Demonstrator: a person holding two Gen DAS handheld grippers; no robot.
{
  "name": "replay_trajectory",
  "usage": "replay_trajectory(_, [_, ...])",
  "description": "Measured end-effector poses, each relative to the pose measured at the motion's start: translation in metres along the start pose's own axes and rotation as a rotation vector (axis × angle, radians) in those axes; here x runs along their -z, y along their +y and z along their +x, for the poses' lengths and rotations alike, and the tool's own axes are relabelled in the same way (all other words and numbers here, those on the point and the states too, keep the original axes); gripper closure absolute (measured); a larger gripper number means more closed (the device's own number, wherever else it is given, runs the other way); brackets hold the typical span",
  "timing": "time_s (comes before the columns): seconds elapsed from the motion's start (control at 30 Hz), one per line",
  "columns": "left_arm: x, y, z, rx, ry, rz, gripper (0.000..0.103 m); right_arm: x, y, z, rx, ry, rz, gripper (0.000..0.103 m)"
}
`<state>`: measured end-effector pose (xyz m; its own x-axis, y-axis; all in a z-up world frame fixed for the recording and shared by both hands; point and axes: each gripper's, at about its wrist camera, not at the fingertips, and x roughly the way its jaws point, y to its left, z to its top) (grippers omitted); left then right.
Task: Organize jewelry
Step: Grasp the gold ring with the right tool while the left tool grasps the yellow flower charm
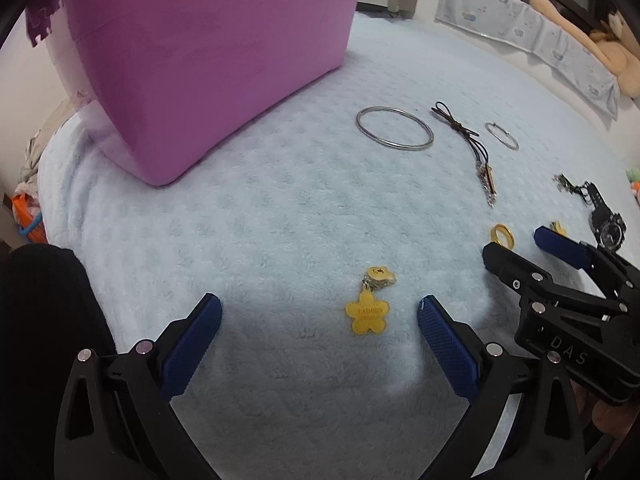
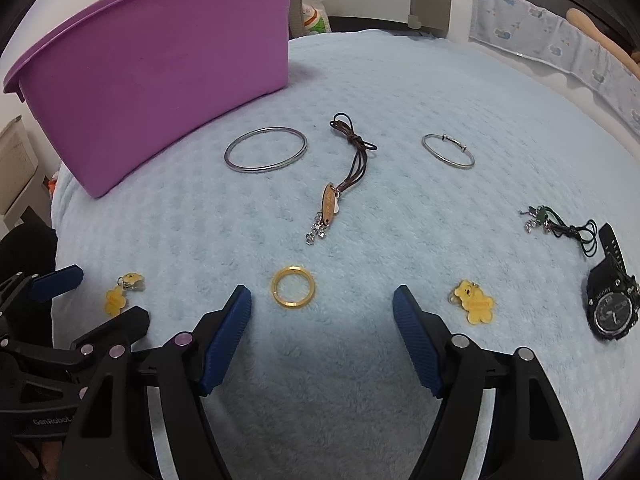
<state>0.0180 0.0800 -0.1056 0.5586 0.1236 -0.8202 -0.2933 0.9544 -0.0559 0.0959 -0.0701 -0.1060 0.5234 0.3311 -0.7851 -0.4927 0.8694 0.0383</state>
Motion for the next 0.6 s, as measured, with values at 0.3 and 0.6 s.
replay_trajectory(0.3, [0.002,-0.011,0.009,-0.067,-0.051,0.019,0.006,-0.001,-0.001,0.005,-0.001,-0.002,0.004,0.053])
replay_trajectory(0.6, [-0.001,-0.005,0.002,-0.037,-0.039,0.001,0.033,0.001,0.014,0.002,-0.008,-0.015,-0.058,0.082])
